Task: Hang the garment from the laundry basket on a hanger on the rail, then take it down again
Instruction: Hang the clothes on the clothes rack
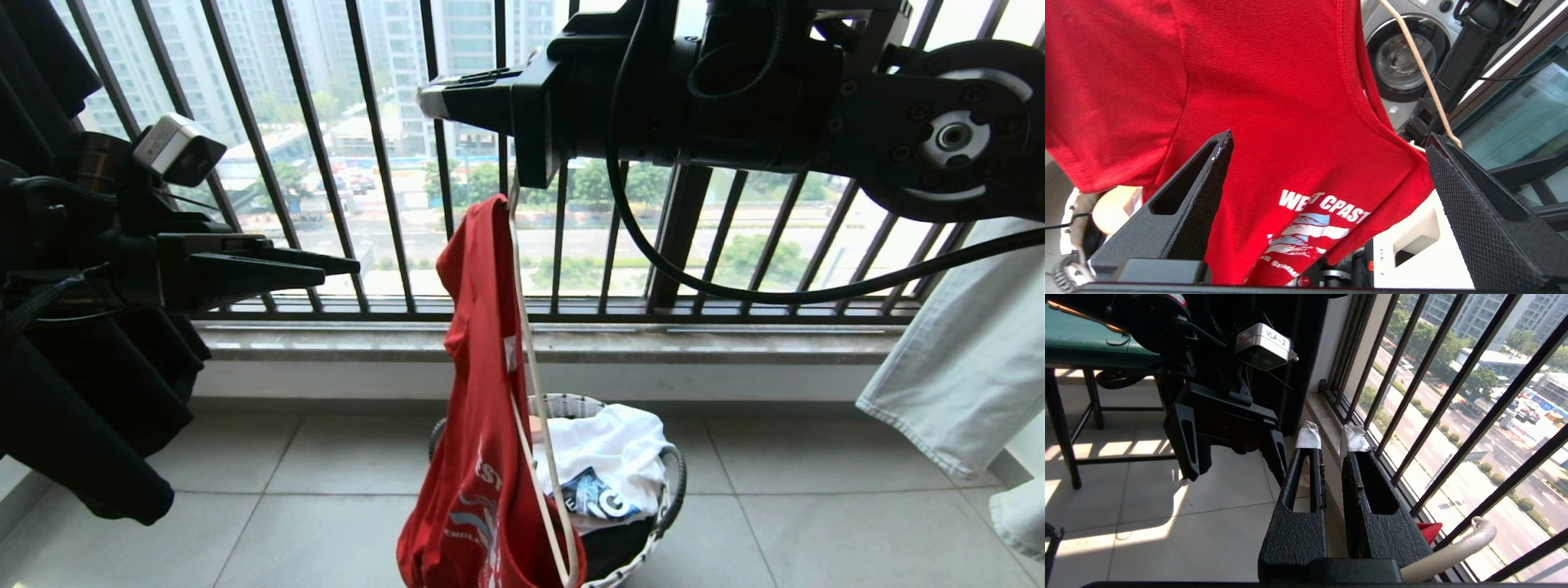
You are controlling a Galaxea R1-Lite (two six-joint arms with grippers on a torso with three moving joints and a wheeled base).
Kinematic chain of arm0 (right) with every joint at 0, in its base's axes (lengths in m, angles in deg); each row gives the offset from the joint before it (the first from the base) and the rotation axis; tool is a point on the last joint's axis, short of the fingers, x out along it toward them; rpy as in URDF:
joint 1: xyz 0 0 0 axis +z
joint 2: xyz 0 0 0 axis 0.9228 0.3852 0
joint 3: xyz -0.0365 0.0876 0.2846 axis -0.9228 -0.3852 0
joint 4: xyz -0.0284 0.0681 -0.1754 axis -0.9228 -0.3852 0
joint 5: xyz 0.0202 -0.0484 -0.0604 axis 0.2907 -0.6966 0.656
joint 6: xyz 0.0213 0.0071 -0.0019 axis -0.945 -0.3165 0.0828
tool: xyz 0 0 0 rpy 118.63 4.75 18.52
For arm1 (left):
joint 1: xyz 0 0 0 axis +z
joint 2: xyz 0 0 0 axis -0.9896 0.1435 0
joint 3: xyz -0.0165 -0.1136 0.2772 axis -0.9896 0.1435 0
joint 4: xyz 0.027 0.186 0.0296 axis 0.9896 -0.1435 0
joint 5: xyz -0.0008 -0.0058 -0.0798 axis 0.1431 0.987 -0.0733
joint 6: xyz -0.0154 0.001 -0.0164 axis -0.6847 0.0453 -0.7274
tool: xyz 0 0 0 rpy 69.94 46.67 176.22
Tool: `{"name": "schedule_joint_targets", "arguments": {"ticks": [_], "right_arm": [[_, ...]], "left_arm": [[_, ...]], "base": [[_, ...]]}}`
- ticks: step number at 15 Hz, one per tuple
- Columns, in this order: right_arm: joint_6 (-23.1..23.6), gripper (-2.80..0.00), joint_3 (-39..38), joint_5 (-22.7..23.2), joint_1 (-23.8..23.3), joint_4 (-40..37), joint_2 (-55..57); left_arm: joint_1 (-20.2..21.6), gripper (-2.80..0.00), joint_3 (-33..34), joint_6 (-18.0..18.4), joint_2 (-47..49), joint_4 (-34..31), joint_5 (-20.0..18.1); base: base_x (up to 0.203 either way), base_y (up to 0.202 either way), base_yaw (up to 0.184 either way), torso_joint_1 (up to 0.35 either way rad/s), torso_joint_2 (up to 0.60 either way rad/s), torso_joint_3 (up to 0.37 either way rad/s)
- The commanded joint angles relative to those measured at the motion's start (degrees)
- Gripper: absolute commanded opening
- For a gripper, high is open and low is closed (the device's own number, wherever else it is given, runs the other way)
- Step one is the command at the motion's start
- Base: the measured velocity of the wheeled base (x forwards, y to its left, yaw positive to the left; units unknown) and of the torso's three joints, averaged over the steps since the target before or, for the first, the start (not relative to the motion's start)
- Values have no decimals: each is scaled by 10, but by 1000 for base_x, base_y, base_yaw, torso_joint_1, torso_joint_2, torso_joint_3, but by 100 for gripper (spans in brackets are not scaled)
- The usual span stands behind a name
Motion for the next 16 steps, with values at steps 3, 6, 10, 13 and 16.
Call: {"name": "schedule_joint_targets", "arguments": {"ticks": [3, 6, 10, 13, 16], "right_arm": [[-28, -280, 0, -45, 4, 19, 3], [-90, -280, -2, -81, 4, 56, 2], [-103, -280, -2, -94, 7, 68, 1], [-104, -280, -10, -110, 8, 69, -2], [-104, -280, -15, -115, 7, 71, -6]], "left_arm": [[-71, 0, 19, -92, -47, -2, -4], [-101, 0, 37, -109, -66, -1, -4], [-123, 0, 66, -108, -96, 2, -4], [-109, -280, 67, -104, -105, 3, -3], [-97, -280, 66, -106, -117, 3, -3]], "base": [[0, 0, 0, 0, 0, 0], [0, 0, 0, 0, 0, 0], [0, 0, 0, 0, 0, 0], [0, 0, 0, 0, 0, 0], [0, 0, 0, 0, 0, 0]]}}
